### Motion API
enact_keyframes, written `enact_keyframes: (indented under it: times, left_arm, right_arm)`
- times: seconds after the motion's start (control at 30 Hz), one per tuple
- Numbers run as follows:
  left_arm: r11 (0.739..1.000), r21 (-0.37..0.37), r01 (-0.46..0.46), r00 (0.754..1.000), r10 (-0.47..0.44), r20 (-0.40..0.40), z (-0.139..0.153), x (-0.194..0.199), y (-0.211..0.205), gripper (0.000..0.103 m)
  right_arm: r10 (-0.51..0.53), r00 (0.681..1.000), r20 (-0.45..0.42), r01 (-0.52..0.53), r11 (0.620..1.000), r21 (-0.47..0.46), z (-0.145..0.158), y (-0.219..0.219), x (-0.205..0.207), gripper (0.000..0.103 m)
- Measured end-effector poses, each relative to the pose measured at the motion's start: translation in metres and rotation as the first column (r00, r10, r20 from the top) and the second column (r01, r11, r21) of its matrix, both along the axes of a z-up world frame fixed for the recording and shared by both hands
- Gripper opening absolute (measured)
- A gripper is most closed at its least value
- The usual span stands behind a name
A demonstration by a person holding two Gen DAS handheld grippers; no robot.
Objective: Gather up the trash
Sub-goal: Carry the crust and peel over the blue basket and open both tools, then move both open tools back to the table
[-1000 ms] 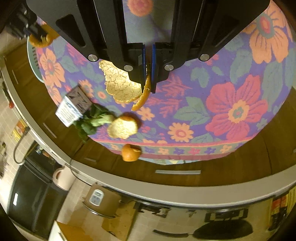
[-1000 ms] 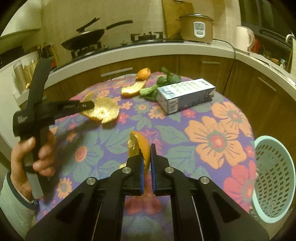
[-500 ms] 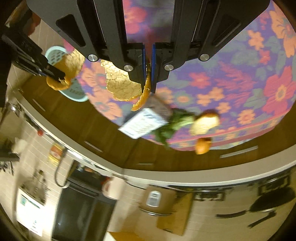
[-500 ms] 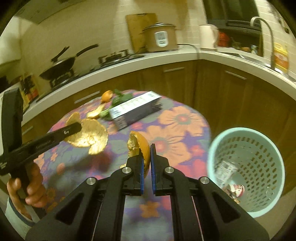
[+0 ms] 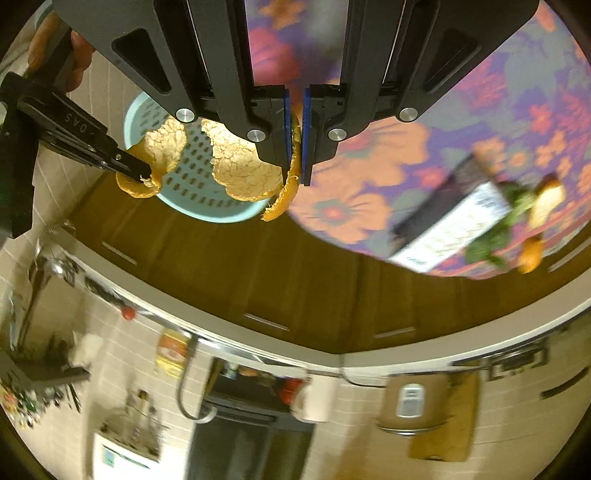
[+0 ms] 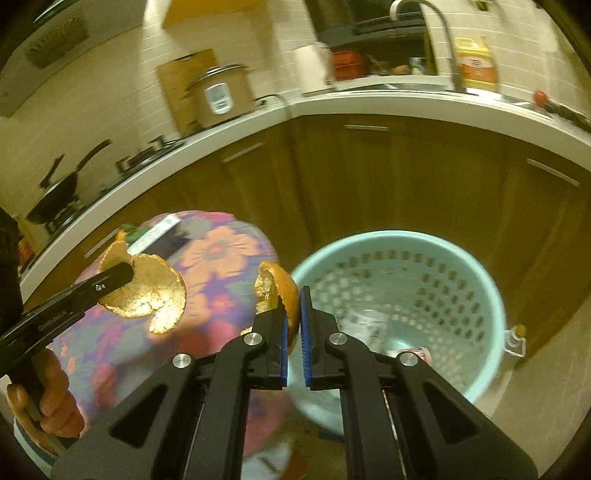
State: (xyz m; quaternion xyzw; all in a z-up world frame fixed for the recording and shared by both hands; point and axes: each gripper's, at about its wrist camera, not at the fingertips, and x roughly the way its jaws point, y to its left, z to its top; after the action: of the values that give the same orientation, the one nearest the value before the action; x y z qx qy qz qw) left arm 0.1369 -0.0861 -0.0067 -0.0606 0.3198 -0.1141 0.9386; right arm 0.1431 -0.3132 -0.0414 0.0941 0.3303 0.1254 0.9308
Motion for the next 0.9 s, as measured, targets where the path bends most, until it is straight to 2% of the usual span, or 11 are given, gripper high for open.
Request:
enact_keyframes:
  times: [0.17, 0.4, 0.47, 0.53, 0.6, 0.63, 0.7, 0.73, 0.77, 0.83, 0.9]
  left_arm:
    - [0.997, 0.027, 0.079, 0.997, -0.078, -0.027, -0.01, 0.021, -0.049, 0.002]
    - [0.988, 0.075, 0.134, 0.988, -0.128, -0.086, -0.031, 0.043, -0.093, 0.002]
    - [0.986, 0.084, 0.147, 0.985, -0.138, -0.105, -0.035, 0.048, -0.097, 0.004]
    - [0.985, 0.084, 0.153, 0.983, -0.142, -0.119, -0.038, 0.051, -0.098, 0.012]
    - [0.984, 0.082, 0.16, 0.98, -0.148, -0.133, -0.039, 0.052, -0.097, 0.022]
    - [0.983, 0.089, 0.159, 0.981, -0.147, -0.129, -0.04, 0.052, -0.096, 0.024]
    - [0.982, 0.103, 0.158, 0.981, -0.144, -0.134, -0.042, 0.051, -0.095, 0.027]
    - [0.982, 0.094, 0.163, 0.979, -0.149, -0.139, -0.043, 0.051, -0.094, 0.031]
    - [0.983, 0.088, 0.164, 0.979, -0.151, -0.139, -0.043, 0.051, -0.093, 0.033]
    - [0.984, 0.08, 0.161, 0.98, -0.15, -0.132, -0.042, 0.049, -0.091, 0.042]
    - [0.982, 0.069, 0.175, 0.978, -0.166, -0.123, -0.039, 0.047, -0.09, 0.042]
  right_arm:
    - [-0.062, 0.996, -0.059, 0.062, 0.998, -0.004, -0.019, -0.03, 0.009, 0.004]
    - [-0.122, 0.981, -0.151, 0.12, 0.993, -0.022, -0.046, -0.053, 0.026, 0.004]
    - [-0.133, 0.975, -0.179, 0.133, 0.991, -0.01, -0.053, -0.058, 0.03, 0.005]
    - [-0.132, 0.97, -0.202, 0.135, 0.991, 0.0, -0.057, -0.059, 0.033, 0.005]
    - [-0.129, 0.964, -0.232, 0.133, 0.991, 0.002, -0.064, -0.06, 0.037, 0.011]
    - [-0.128, 0.963, -0.239, 0.133, 0.991, 0.005, -0.065, -0.061, 0.036, 0.013]
    - [-0.13, 0.962, -0.241, 0.136, 0.991, 0.009, -0.067, -0.063, 0.035, 0.029]
    - [-0.135, 0.961, -0.239, 0.141, 0.99, 0.008, -0.068, -0.063, 0.033, 0.033]
    - [-0.141, 0.961, -0.237, 0.147, 0.989, 0.006, -0.068, -0.064, 0.032, 0.043]
    - [-0.142, 0.963, -0.23, 0.148, 0.989, 0.008, -0.066, -0.063, 0.029, 0.046]
    - [-0.139, 0.964, -0.226, 0.147, 0.989, 0.018, -0.063, -0.063, 0.027, 0.046]
